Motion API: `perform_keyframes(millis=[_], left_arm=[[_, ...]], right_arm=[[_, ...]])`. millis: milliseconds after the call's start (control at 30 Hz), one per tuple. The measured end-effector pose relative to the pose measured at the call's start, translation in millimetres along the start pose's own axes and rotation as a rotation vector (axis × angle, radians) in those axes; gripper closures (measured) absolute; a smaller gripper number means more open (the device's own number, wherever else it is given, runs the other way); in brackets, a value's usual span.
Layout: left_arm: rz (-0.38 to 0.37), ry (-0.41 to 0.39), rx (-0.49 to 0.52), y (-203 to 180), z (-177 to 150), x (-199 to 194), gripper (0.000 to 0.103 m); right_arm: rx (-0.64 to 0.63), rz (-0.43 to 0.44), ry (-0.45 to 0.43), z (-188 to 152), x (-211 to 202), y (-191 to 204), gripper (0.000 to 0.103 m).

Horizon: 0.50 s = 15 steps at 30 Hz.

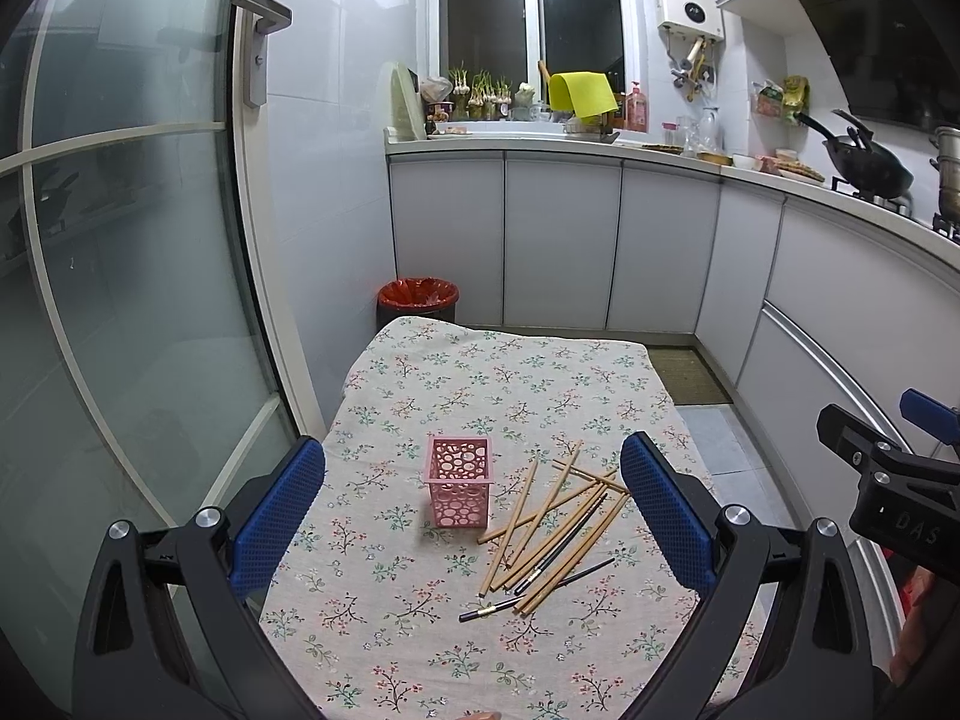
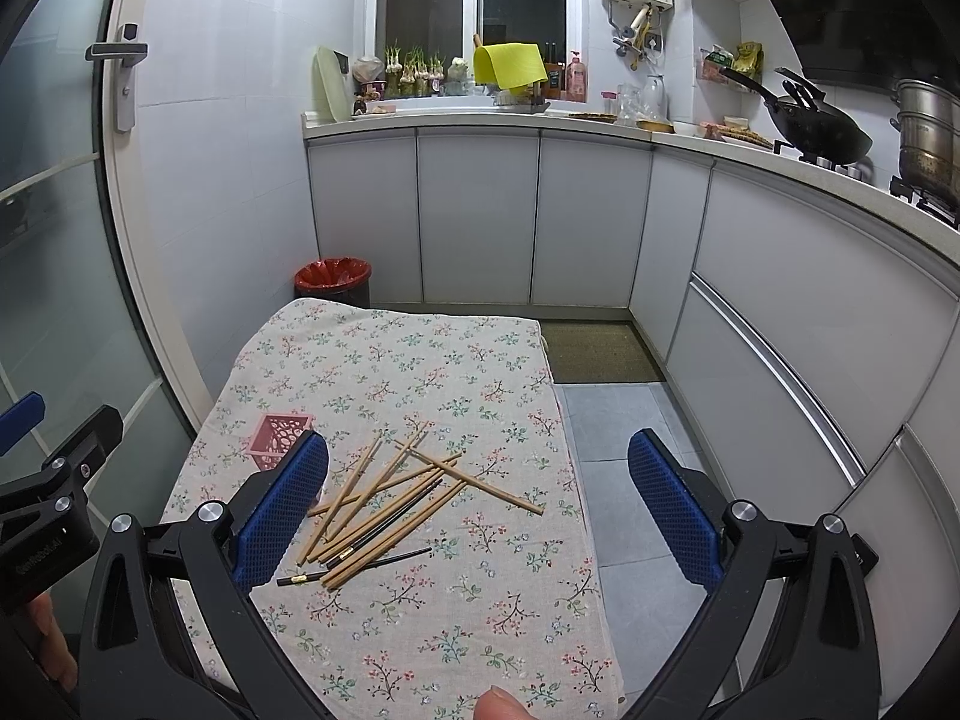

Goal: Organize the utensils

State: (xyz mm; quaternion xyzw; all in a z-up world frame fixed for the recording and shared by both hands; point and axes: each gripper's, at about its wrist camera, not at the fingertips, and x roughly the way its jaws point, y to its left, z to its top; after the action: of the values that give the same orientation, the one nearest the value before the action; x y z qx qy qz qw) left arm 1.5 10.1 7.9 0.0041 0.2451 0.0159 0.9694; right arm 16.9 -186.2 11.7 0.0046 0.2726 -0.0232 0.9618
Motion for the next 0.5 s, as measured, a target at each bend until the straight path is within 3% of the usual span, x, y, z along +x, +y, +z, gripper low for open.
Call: perform_keyframes(millis=[500], left_arm=[[0.003, -0.001, 0.002, 2.3, 0.6, 2.7, 0.007]], right_arm=[[-0.004, 0.003, -0.002, 0.9, -1.0, 1.1, 0.007]])
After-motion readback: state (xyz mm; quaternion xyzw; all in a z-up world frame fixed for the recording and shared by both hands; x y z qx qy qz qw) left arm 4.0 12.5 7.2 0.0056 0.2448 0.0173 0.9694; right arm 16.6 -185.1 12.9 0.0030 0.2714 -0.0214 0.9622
